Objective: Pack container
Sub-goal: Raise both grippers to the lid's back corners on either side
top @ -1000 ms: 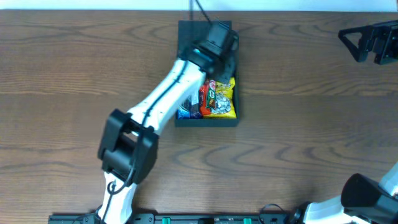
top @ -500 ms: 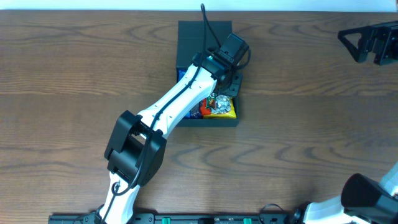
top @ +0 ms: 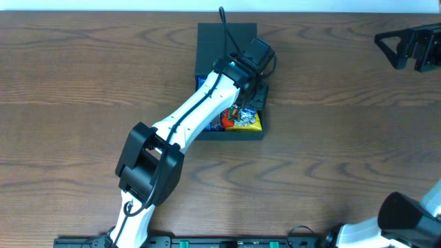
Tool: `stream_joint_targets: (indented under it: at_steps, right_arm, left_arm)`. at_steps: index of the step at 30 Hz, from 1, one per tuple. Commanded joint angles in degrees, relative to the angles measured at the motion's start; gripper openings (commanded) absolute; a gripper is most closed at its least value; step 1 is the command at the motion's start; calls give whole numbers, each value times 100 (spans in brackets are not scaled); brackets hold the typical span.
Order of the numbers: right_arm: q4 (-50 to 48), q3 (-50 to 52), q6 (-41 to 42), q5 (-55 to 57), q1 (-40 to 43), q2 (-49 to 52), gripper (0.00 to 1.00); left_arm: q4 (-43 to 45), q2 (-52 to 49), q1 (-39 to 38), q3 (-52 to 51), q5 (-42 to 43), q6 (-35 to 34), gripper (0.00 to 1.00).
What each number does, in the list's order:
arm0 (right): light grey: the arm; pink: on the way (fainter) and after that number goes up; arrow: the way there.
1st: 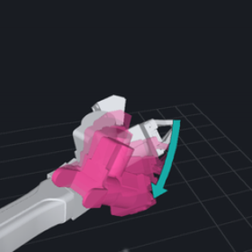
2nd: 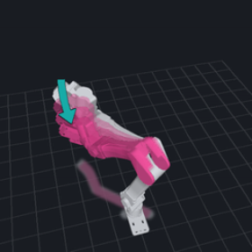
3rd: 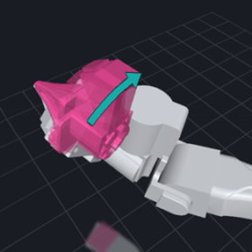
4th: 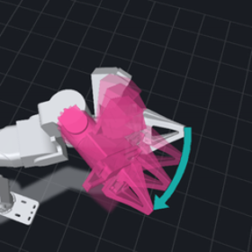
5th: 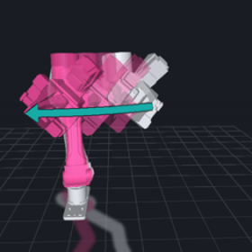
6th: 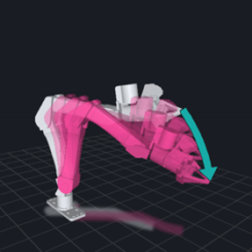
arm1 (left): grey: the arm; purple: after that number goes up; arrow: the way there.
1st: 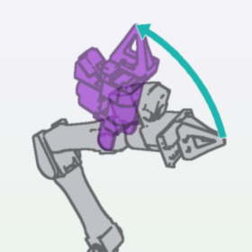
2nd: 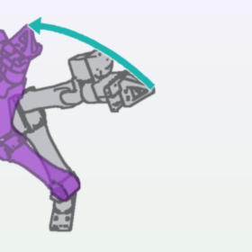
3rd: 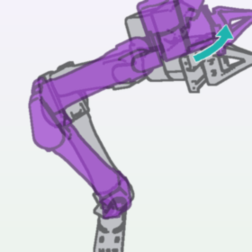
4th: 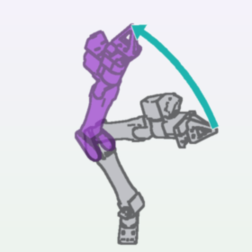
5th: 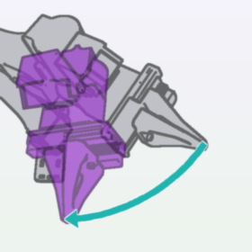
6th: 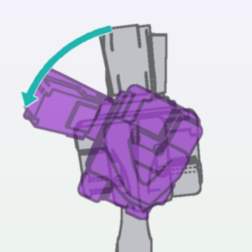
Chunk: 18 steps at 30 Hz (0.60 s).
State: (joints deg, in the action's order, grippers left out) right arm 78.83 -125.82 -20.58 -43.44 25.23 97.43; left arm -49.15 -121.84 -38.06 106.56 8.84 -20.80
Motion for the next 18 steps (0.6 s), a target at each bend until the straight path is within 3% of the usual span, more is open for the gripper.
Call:
stream_joint_targets:
  at_steps: [1, 7, 11, 12, 13, 14, 16, 17, 18]
  right_arm:
    - [26, 4, -68, -28, 20, 9, 99]
    - [24, 7, -70, -26, 17, 13, 99]
    - [-87, 236, -70, -28, -17, 66, 99]
    - [-142, 339, -68, -28, -44, 83, 93]
    - [-199, 461, -66, -50, -76, 114, 80]
    - [-286, 621, -39, -94, -118, 146, 64]
    - [-509, 942, 192, -125, -227, 243, 17]
    - [-647, 1097, 361, -146, -295, 302, 3]
    - [-826, 1285, 566, -184, -382, 380, 1]
  left_arm:
    - [-35, -52, 103, 162, 24, -4, 60]
    - [-59, 162, 293, 487, -59, -2, 50]
    - [-31, 407, 669, 809, -649, -107, 48]
    - [-31, 446, 798, 870, -787, -179, 34]
    - [-24, 474, 946, 918, -874, -245, 6]
    - [0, 481, 1143, 957, -898, -286, 6]
    - [57, 472, 1513, 957, -802, -361, 6]
    - [57, 428, 1733, 957, -721, -498, 6]
    - [55, 385, 1930, 957, -623, -636, 6]
